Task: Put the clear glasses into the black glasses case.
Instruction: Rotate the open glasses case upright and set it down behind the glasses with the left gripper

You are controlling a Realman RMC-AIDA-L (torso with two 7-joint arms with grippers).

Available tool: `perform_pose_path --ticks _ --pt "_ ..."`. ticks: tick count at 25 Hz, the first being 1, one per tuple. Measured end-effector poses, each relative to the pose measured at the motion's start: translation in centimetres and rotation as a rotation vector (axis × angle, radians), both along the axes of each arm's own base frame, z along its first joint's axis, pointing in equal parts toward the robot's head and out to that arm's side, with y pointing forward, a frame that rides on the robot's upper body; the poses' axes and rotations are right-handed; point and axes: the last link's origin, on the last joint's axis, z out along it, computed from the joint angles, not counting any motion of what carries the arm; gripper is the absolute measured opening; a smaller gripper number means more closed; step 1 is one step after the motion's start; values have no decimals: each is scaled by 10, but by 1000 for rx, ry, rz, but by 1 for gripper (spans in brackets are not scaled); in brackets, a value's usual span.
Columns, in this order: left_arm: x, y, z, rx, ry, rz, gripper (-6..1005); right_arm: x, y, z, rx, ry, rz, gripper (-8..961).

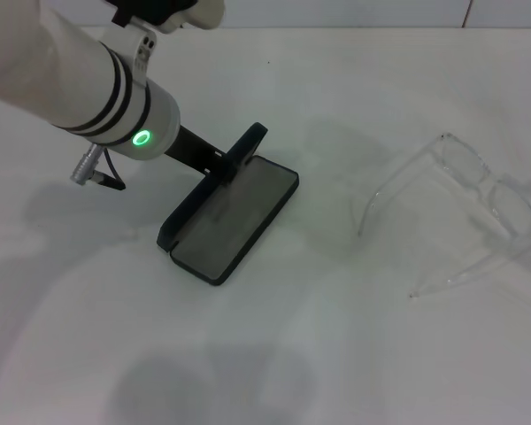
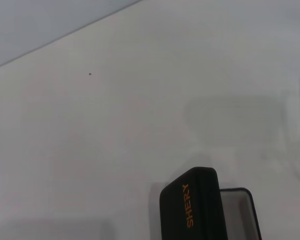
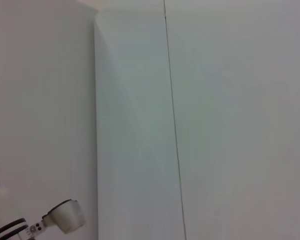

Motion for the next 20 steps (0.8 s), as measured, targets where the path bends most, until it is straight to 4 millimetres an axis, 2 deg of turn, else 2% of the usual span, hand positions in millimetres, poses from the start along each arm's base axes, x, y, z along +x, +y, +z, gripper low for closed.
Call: perform_pose_path --ticks 6,14,20 --pt "9 -5 8 3 -2 -58 210 2 -5 0 -2 12 -1 859" --pt "26 -19 19 -8 2 -223 210 4 -12 2 10 24 -2 860" --pt "29 -36 14 -166 123 -429 207 5 -17 6 31 42 5 860"
